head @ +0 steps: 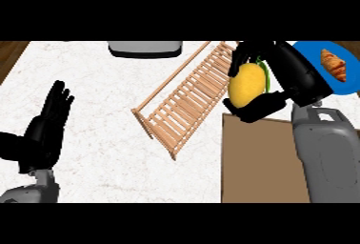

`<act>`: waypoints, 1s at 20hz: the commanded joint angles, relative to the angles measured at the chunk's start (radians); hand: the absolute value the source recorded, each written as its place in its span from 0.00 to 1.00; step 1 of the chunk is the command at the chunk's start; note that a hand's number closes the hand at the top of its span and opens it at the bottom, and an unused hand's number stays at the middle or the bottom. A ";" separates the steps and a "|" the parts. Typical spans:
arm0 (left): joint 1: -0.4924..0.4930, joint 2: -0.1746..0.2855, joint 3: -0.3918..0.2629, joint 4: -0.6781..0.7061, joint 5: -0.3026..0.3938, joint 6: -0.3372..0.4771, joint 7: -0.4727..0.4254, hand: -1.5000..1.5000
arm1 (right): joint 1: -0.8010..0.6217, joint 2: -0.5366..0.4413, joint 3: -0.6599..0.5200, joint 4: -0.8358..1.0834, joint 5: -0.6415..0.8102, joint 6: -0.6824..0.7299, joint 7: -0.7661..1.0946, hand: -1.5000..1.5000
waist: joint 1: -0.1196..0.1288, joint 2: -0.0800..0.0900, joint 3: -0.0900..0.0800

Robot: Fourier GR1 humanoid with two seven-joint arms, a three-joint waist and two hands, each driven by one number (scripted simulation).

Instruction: Pick the lemon from the tray and place it in the tiered shelf

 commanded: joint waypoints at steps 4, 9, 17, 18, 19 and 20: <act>0.004 0.056 0.065 -0.046 0.056 -0.061 0.049 0.50 | -0.059 0.020 -0.015 0.240 0.047 -0.130 -0.176 1.00 | 0.000 -0.001 0.000; 0.004 -0.021 -0.008 -0.029 -0.024 0.006 0.033 0.50 | -0.157 0.073 0.072 0.384 0.164 -0.215 -0.187 1.00 | 0.001 -0.001 0.000; -0.028 -0.023 -0.006 -0.044 -0.039 0.015 0.069 0.50 | -0.255 0.109 -0.031 0.648 0.044 -0.249 -0.209 0.00 | 0.002 0.001 0.000; 0.019 -0.021 0.003 -0.032 -0.022 -0.013 -0.003 0.50 | -0.279 0.090 -0.047 0.679 0.028 -0.234 -0.249 0.00 | 0.003 0.001 0.000; 0.008 -0.024 0.001 -0.019 -0.035 -0.003 0.004 0.50 | -0.293 0.120 -0.037 0.698 0.036 -0.261 -0.231 0.00 | 0.002 0.000 0.000; 0.036 -0.035 0.003 -0.023 -0.035 0.003 -0.026 0.50 | -0.289 0.087 -0.059 0.737 0.015 -0.237 -0.307 0.00 | 0.004 0.001 0.000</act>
